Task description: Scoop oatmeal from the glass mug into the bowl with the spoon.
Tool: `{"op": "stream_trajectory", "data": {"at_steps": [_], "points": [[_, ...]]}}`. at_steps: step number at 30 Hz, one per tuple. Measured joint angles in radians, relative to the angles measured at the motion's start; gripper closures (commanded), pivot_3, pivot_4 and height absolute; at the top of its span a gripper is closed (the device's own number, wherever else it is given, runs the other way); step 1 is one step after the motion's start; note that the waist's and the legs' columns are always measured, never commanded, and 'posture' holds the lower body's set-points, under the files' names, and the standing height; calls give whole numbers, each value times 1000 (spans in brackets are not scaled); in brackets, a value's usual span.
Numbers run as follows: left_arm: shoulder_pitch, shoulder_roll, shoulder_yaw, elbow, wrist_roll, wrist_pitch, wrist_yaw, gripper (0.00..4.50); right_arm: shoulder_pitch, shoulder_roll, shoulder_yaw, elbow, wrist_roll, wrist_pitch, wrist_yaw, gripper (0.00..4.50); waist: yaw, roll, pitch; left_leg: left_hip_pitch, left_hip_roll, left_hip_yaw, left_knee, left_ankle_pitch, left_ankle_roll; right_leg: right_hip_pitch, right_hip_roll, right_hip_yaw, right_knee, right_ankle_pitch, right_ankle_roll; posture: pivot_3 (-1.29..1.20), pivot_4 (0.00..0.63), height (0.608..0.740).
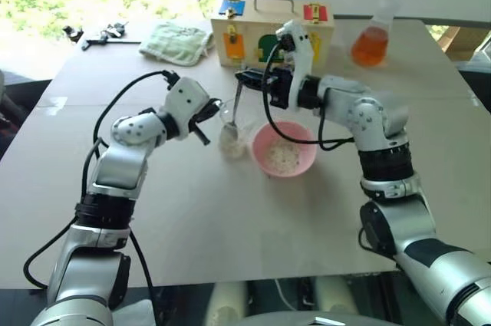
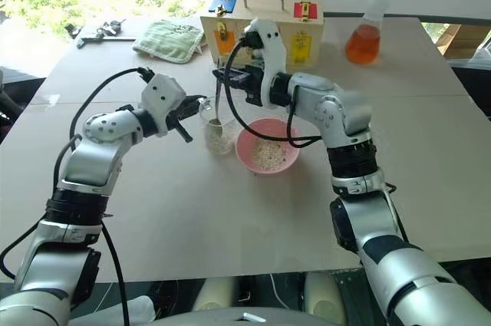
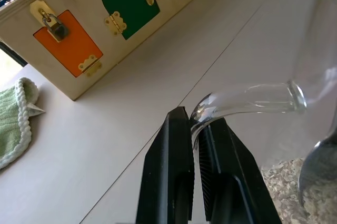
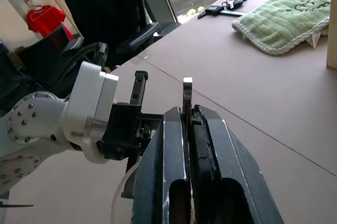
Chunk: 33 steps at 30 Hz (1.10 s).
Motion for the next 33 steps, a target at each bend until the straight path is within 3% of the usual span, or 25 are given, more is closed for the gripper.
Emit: {"op": "stream_trajectory", "data": {"at_steps": [7,21,33], "points": [[18,-20,12,0,0,-17,31,4478,-1,12,-110,-1,72,89,-92,4500,0,0,0,1,0,0,0,0,0,0,0,0,1,0,0,0,150,740],[30,-50,34,19,1,-36,78,4478,0,-10,-129,-53,94,77,-124,4500,-1,0,0,1,0,0,0,0,0,0,0,1,1,0,0,0,150,740],[42,-85,44,44,5,-90,125,4478,0,14,-226,-53,178,125,-234,4500,0,0,0,1,0,0,0,0,0,0,0,0,1,0,0,0,150,740]]}}
